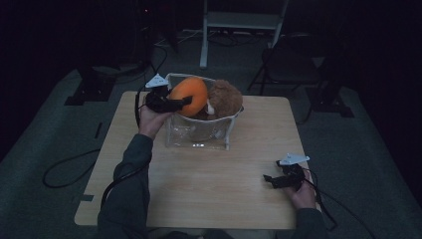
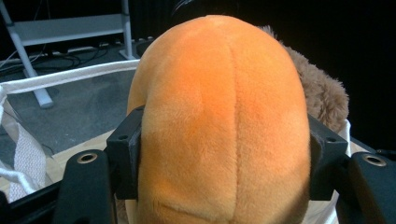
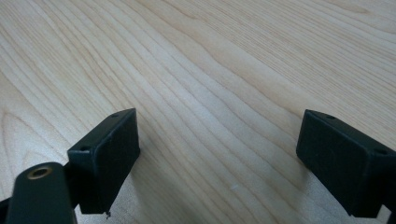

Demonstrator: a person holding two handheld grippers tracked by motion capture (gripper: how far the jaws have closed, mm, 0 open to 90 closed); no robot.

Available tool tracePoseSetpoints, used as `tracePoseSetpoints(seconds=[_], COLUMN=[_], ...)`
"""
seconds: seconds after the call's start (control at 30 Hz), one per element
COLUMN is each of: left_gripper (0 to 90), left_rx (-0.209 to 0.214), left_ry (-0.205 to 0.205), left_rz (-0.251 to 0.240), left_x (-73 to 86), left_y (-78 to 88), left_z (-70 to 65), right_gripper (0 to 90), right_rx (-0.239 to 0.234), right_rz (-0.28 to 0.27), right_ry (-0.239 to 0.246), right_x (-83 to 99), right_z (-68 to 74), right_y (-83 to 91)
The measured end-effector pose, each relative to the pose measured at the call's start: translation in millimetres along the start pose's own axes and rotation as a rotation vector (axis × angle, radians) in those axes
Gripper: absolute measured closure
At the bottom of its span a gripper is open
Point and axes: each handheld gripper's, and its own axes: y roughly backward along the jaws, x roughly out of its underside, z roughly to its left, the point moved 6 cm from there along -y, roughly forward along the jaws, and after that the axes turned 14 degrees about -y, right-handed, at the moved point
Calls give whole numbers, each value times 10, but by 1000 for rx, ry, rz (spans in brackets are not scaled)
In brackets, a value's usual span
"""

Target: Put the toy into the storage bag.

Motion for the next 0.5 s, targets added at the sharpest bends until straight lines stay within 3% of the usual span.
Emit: tracePoseSetpoints(seconds=[0.5], left_gripper=[323], left_rx=[10], left_ry=[13], left_rz=[11], left_x=[93], left_y=[-12], left_z=[1], right_gripper=[126], right_rx=[0], right_rz=[0], right_ry=[-1], right_x=[0], right_z=[0], right_y=[0])
